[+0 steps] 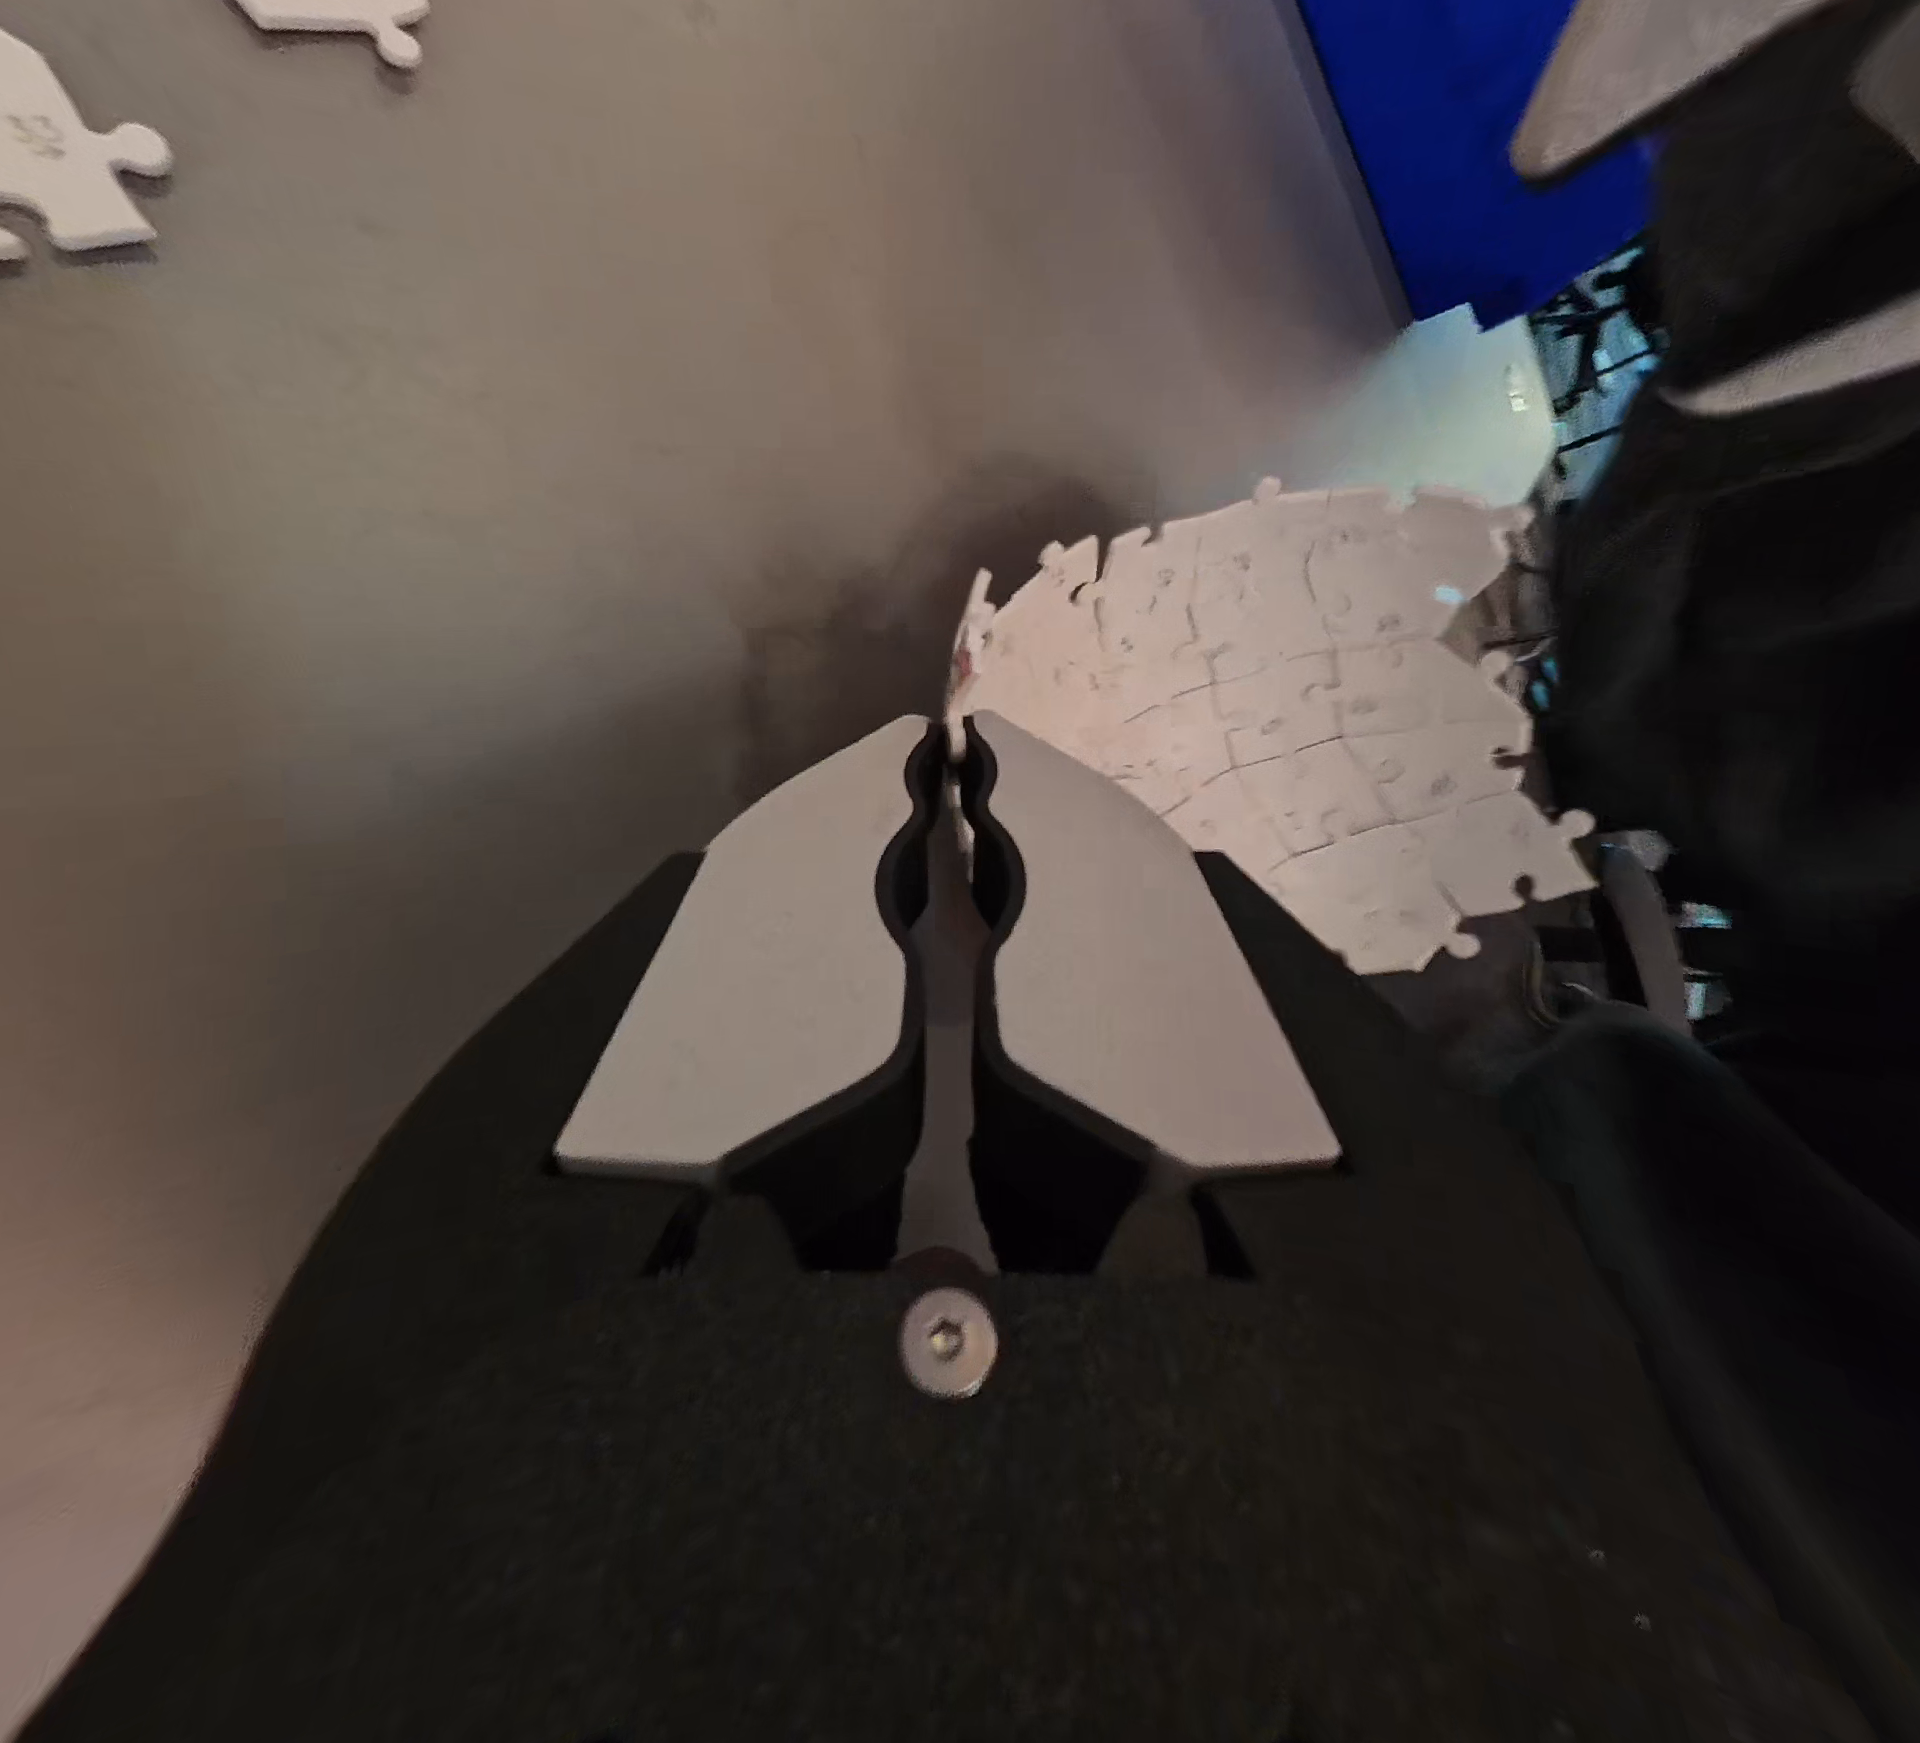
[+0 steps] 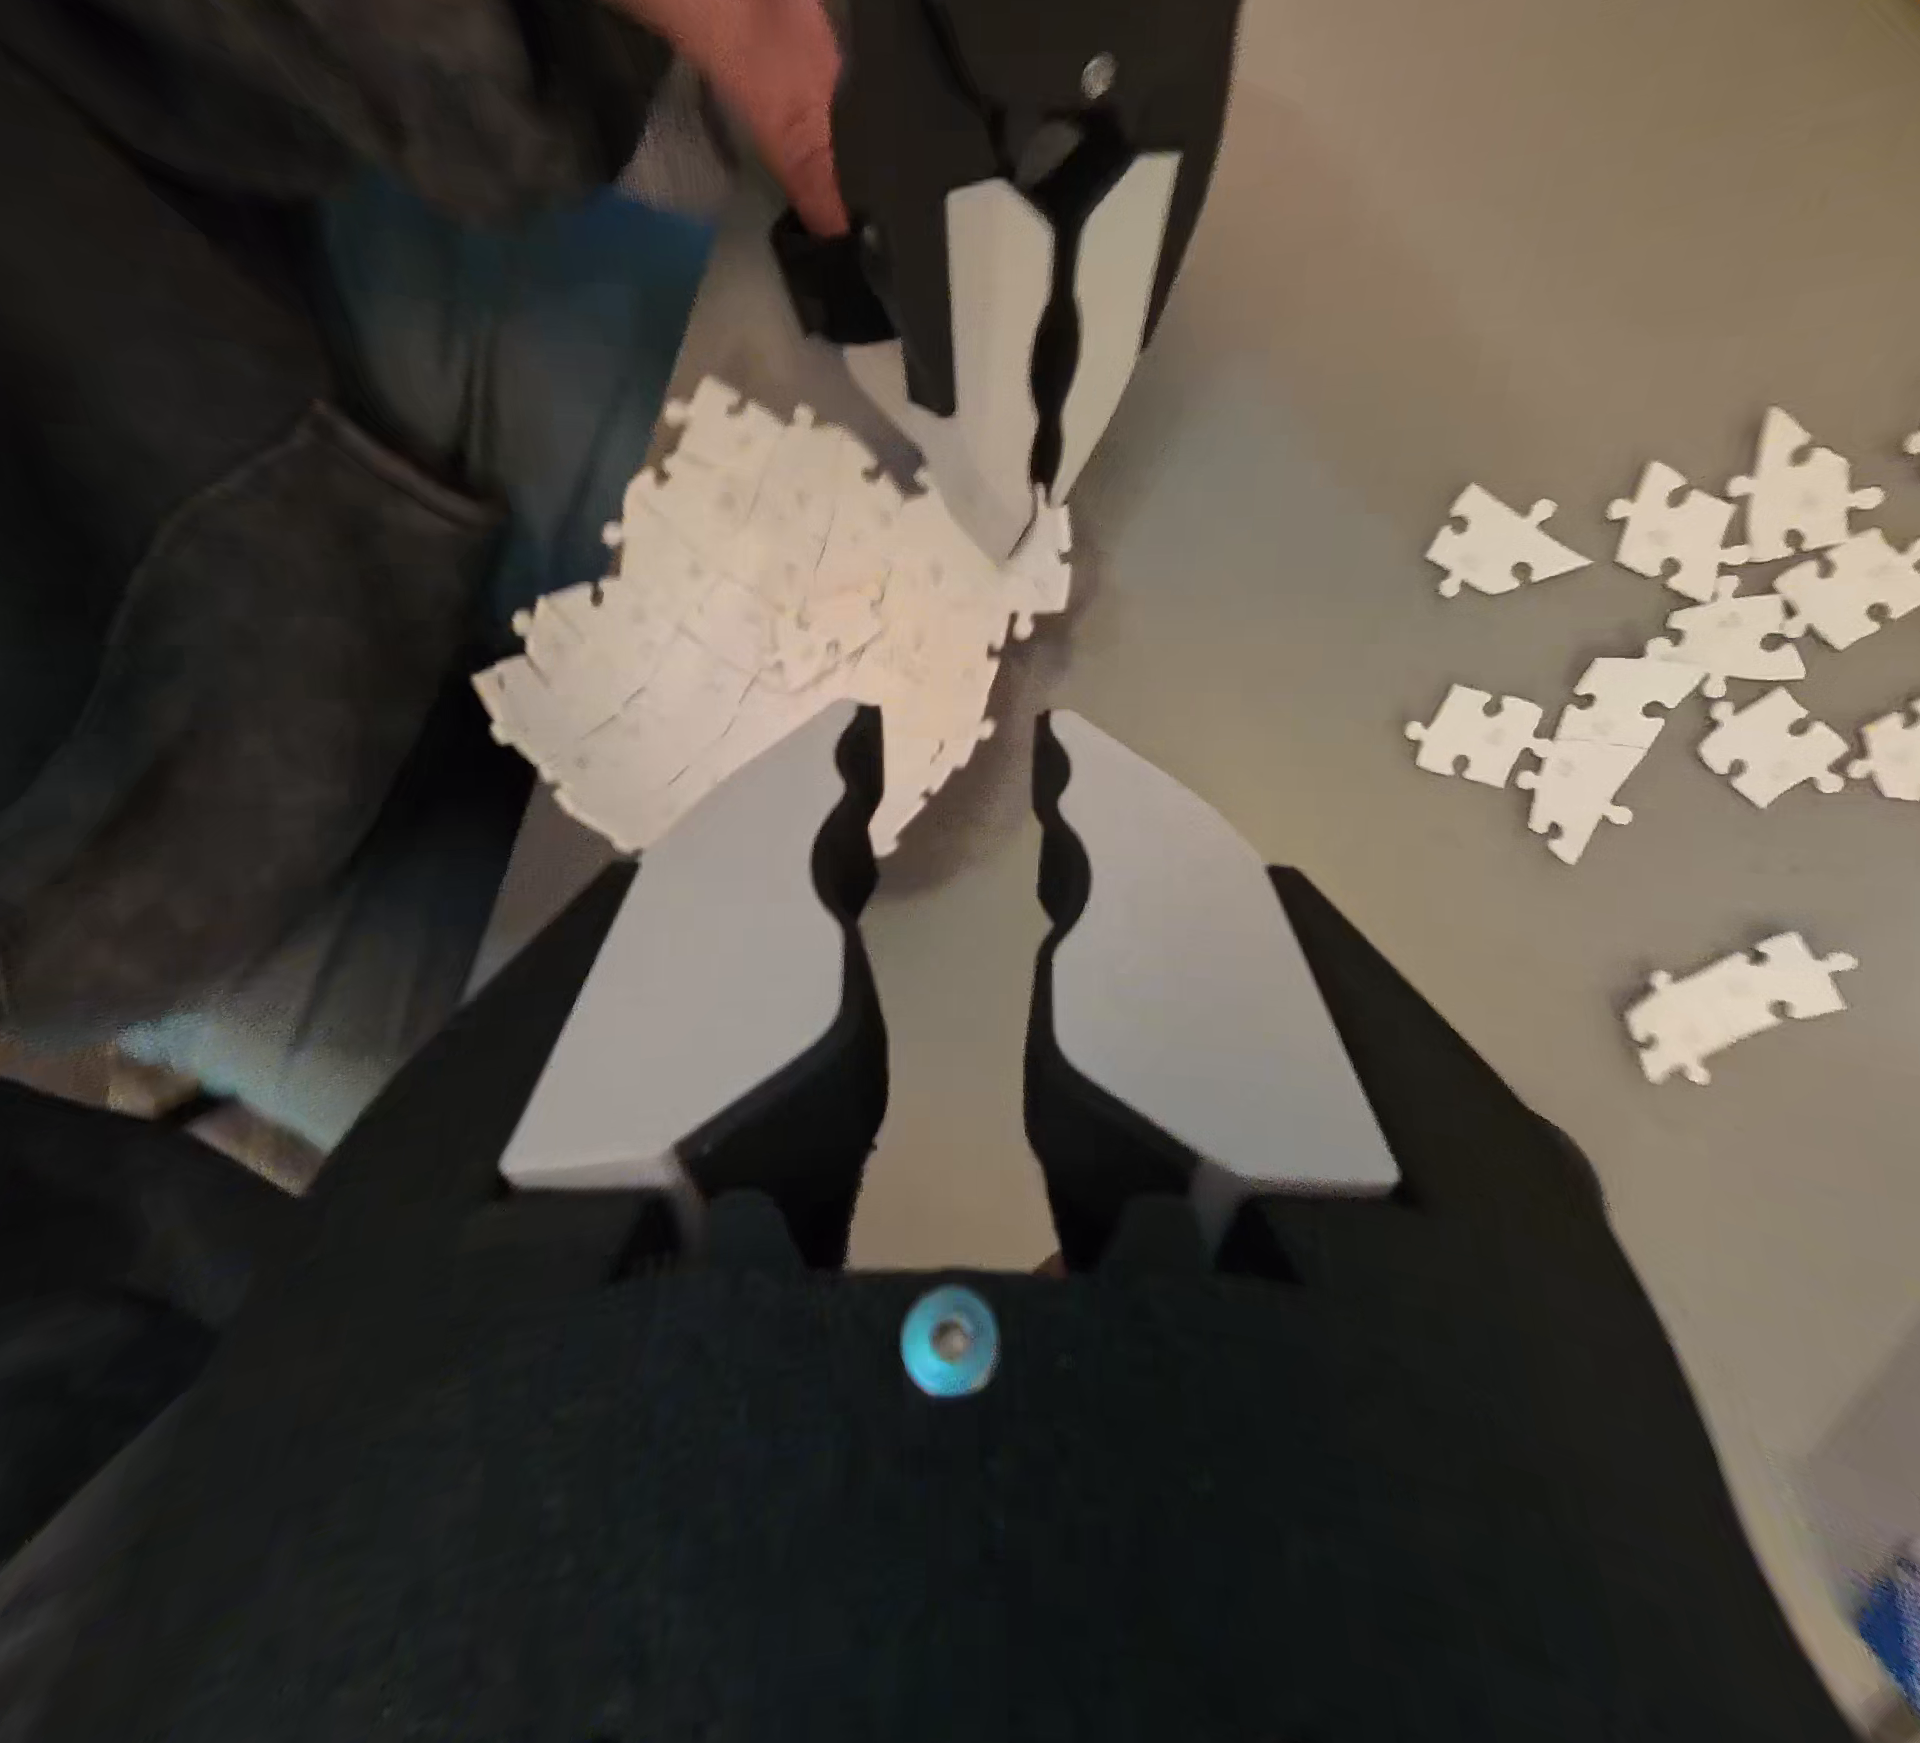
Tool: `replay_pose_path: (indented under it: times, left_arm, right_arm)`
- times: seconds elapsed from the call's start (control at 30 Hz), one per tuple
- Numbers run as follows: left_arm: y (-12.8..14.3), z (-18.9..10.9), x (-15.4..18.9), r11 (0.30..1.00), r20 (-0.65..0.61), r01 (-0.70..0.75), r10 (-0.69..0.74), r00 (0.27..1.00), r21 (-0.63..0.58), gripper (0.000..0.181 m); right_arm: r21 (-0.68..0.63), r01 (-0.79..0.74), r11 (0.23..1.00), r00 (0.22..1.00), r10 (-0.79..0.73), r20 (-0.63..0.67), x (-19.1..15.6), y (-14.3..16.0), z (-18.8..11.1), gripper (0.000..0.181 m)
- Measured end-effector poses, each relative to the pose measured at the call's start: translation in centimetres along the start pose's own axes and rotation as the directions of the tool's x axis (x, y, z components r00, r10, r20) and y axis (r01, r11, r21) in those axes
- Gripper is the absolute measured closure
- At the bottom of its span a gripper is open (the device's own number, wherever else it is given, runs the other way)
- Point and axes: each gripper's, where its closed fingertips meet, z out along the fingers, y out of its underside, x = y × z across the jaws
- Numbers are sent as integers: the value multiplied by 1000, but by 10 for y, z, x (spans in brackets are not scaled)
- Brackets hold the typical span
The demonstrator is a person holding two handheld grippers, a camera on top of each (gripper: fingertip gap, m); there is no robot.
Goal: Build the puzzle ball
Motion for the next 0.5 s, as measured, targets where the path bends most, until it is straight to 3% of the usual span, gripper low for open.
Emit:
replay_pose_path:
  times: [0.1,0.2,0.33,0.5]
  left_arm:
    - [2,-1,6,999,-44,39,-38,998,13,179]
    - [-3,-3,11,995,-80,80,-76,994,51,179]
    - [-14,-3,6,990,-46,98,-94,995,99,179]
    - [-24,1,-1,994,122,-22,9,993,103,179]
  right_arm:
    - [239,-92,967,996,89,22,2,12,-3,155]
    - [366,-165,916,986,154,59,-1,37,-5,155]
    - [415,-164,895,983,182,-3,-4,58,-15,152]
    - [388,-80,918,987,128,-97,-19,33,-29,150]
